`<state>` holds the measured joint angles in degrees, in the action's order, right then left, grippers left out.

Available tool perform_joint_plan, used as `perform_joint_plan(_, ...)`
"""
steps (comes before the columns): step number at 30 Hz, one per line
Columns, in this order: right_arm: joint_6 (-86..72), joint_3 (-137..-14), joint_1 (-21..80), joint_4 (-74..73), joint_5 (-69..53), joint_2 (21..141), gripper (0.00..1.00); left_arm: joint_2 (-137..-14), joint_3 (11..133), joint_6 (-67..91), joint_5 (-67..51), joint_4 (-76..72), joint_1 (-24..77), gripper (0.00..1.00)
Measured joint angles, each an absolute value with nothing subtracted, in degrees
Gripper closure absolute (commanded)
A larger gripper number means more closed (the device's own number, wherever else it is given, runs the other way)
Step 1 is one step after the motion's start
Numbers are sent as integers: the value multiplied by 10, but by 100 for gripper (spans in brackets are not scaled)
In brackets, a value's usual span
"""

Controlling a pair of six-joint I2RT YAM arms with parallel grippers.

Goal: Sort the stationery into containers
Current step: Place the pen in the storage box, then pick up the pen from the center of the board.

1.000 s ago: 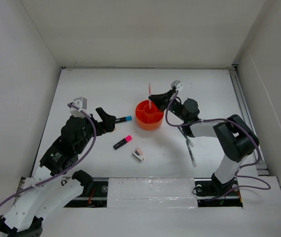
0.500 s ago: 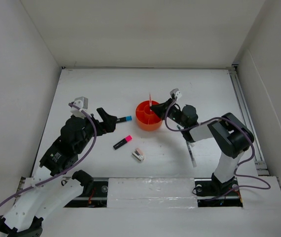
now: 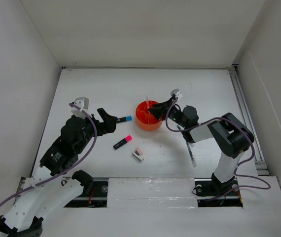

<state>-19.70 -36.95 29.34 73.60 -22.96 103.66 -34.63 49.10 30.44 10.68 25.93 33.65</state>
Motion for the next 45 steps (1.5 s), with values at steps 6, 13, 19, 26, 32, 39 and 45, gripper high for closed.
perform_joint_plan(6,-198,-351,295,739,-230,1018,44,-346,491,304,107,259,337,0)
perform_joint_plan(13,-195,-327,320,733,-207,914,14,-340,491,305,110,258,337,0)
perform_joint_plan(19,-151,-403,445,535,-55,783,0,-340,491,344,190,286,337,0)
perform_joint_plan(26,-235,-589,602,199,250,800,0,-310,491,399,279,333,324,0)
perform_joint_plan(32,-317,-502,565,48,322,748,2,-272,492,411,294,336,324,0)
perform_joint_plan(39,-374,-346,448,-12,286,574,4,-273,492,409,289,336,324,0)
perform_joint_plan(45,-389,-319,387,-11,231,602,12,-276,492,405,278,332,324,0)
